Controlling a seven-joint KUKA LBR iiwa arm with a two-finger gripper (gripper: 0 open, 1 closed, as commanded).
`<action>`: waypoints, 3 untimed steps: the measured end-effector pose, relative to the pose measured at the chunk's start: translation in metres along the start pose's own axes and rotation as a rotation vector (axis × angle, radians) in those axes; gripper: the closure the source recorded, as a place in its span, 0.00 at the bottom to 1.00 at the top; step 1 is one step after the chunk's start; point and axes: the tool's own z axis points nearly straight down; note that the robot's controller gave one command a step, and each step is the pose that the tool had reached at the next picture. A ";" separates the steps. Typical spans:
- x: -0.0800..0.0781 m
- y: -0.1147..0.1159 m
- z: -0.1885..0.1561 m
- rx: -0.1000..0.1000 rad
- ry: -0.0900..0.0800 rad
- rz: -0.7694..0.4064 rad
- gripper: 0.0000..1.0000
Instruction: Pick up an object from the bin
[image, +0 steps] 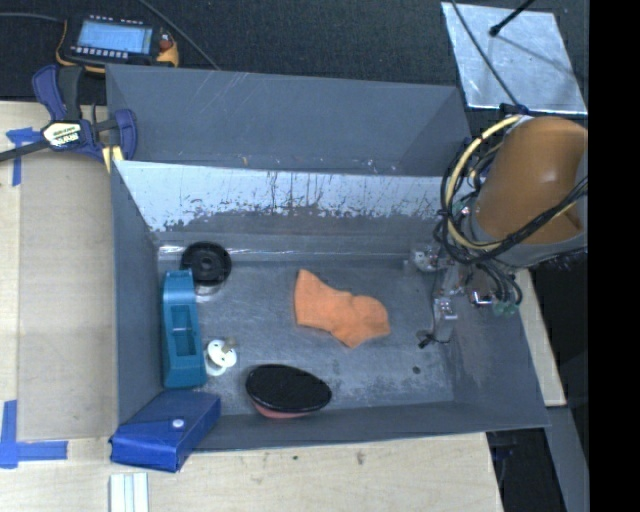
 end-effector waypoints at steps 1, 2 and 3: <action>-0.002 0.000 -0.005 0.001 -0.009 -0.003 0.00; -0.017 0.059 0.063 0.001 -0.013 0.006 0.00; -0.024 0.078 0.083 -0.001 -0.003 -0.046 0.00</action>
Offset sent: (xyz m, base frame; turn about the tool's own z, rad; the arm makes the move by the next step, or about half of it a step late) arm 0.0195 0.0837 -0.0924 0.0043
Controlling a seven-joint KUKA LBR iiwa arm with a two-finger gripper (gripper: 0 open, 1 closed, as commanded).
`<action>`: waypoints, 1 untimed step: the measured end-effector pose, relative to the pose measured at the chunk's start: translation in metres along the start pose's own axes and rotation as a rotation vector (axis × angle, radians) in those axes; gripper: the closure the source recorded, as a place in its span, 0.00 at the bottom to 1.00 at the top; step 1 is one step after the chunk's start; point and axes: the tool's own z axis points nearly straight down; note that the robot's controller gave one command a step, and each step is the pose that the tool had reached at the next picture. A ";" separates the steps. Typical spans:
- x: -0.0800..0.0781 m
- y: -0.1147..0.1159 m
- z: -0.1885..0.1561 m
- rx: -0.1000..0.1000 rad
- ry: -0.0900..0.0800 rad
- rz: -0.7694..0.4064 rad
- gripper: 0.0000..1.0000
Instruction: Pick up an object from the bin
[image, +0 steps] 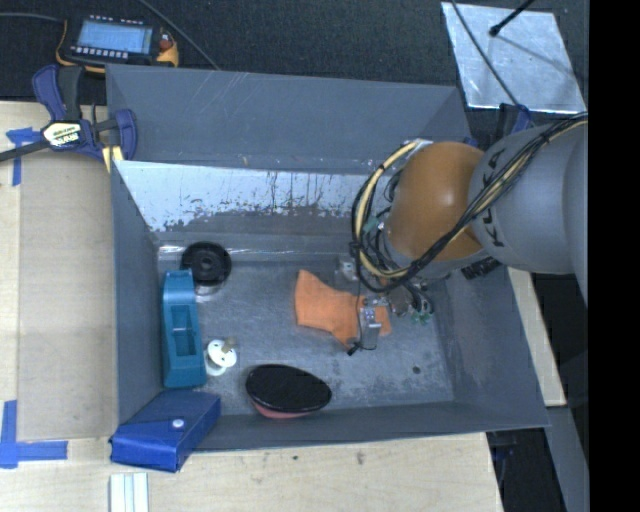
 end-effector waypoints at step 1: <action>0.007 0.007 -0.020 0.001 -0.003 0.076 0.00</action>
Offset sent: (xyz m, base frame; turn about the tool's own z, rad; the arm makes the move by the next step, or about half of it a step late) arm 0.0000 0.0000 0.0000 0.0000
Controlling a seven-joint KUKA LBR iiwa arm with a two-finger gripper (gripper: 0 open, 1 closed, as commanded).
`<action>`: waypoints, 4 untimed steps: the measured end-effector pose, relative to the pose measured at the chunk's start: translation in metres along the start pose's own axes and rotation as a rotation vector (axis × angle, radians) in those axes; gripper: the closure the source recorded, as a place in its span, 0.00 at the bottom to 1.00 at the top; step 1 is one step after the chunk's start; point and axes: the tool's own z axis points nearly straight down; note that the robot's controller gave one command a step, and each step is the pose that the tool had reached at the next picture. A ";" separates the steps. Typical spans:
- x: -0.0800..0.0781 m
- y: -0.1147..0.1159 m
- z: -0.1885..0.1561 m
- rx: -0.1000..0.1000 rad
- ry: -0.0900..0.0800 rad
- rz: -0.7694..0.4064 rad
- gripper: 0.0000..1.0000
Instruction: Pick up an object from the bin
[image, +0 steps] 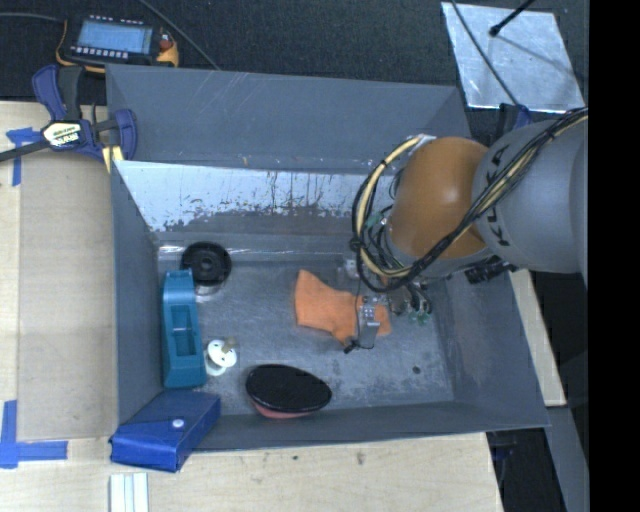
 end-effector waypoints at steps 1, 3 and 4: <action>-0.007 -0.006 0.018 0.000 0.002 -0.074 0.00; 0.001 0.015 0.028 0.000 -0.003 0.035 1.00; 0.001 0.015 0.027 0.000 -0.003 0.034 1.00</action>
Offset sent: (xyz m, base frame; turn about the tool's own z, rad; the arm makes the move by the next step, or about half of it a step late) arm -0.0021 0.0149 -0.0296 0.0361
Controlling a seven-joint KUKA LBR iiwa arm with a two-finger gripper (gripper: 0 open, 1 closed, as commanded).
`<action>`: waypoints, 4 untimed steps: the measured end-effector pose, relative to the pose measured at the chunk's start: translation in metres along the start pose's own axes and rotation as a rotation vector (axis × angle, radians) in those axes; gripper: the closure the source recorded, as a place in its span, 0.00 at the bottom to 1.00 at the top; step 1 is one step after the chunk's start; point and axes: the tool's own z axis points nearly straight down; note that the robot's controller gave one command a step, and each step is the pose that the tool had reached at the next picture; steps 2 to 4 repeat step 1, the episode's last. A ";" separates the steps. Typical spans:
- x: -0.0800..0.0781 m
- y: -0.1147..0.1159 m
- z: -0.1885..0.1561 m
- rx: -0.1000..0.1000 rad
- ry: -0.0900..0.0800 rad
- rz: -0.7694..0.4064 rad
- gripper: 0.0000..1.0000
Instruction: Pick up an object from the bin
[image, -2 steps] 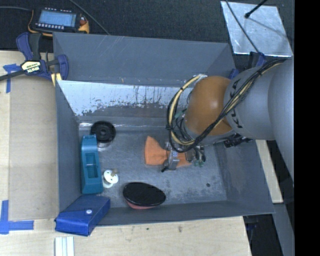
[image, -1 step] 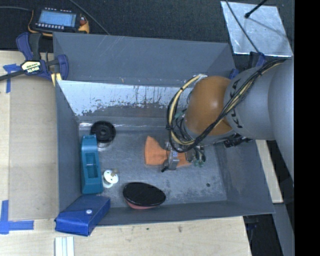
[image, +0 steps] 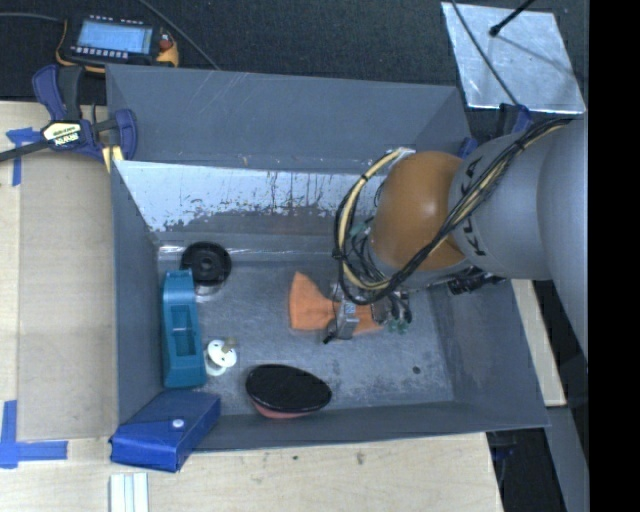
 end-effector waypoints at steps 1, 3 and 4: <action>0.001 0.000 -0.007 0.000 0.003 0.000 1.00; 0.001 0.000 -0.007 0.000 0.003 0.000 1.00; 0.001 0.000 -0.007 0.000 0.003 0.000 1.00</action>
Offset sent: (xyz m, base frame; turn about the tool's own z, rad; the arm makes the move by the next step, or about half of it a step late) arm 0.0000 -0.0003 0.0295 0.0000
